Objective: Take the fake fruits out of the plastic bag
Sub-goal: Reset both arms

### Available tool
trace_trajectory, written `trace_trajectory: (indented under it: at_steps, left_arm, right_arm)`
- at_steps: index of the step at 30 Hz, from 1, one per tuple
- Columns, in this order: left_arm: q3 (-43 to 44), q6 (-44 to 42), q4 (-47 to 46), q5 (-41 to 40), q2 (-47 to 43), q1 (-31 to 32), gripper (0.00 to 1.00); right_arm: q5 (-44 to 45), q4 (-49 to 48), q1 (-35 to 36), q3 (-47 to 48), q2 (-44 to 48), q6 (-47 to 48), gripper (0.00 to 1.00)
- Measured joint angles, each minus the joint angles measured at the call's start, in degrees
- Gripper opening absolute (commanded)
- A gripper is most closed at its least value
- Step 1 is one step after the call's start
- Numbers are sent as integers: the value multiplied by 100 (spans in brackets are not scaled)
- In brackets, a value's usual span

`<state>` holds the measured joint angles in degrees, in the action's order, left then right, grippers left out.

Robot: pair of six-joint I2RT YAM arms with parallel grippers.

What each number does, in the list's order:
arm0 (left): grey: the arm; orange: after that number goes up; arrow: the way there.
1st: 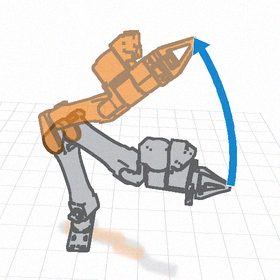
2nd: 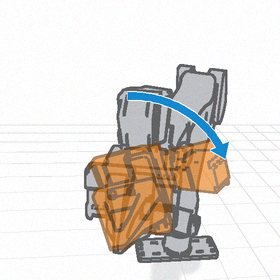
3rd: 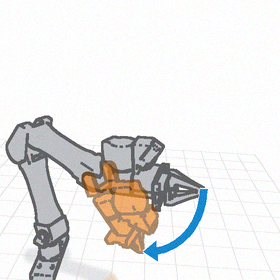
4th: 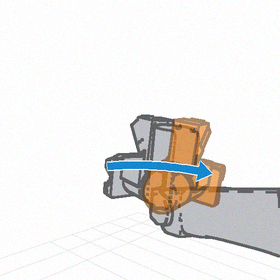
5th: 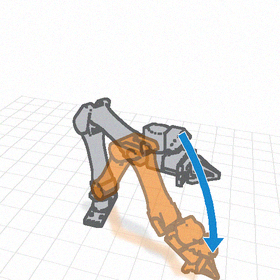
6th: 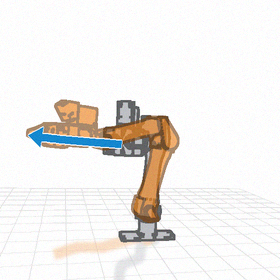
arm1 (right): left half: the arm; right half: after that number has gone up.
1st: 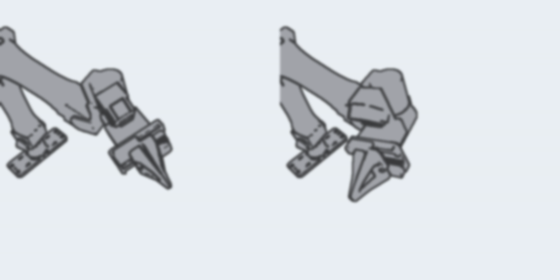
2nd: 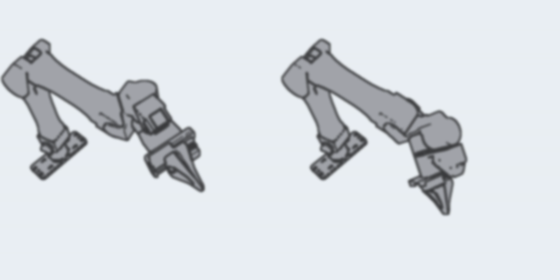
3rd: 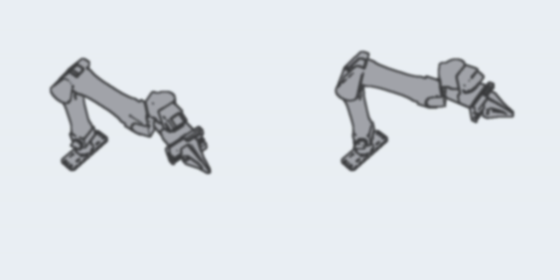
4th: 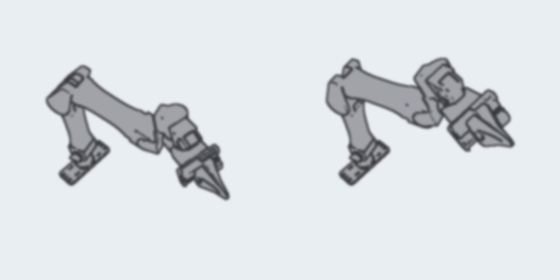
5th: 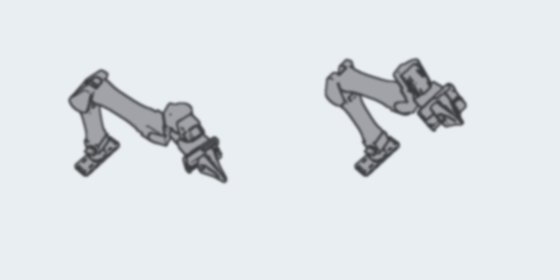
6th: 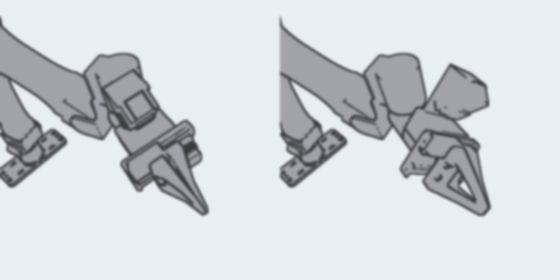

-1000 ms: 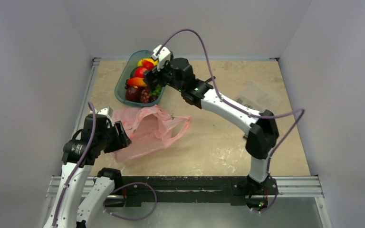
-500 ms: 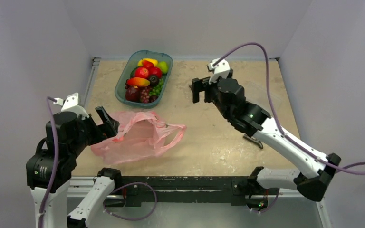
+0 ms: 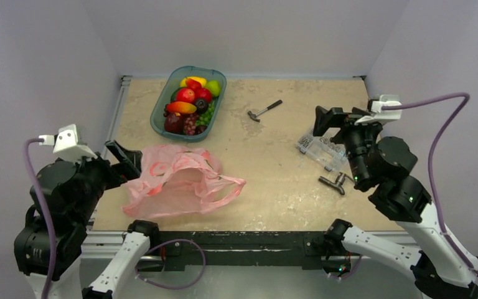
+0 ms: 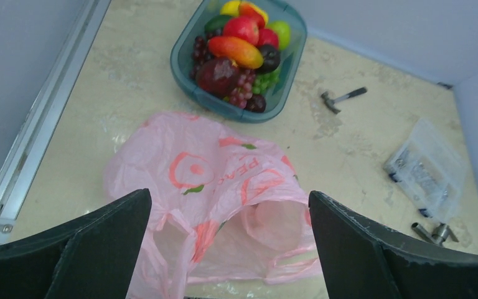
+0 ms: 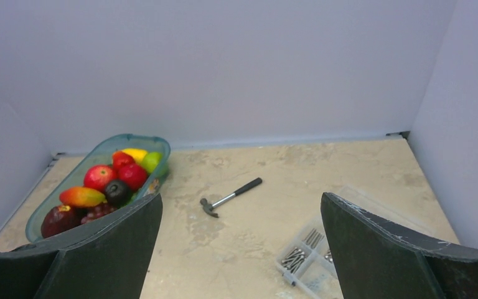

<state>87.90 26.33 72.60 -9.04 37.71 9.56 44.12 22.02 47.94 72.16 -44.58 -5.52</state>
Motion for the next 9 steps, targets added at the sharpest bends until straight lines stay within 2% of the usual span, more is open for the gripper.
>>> trace_trajectory:
  at_steps: [4,9]
  left_arm:
    - [66,4,-411,92,-348,0,97]
    - [120,4,-621,166,-376,0,97]
  right_arm:
    - [238,-22,-2,-79,393,94,99]
    - [369,-173,-2,-179,658,212,99]
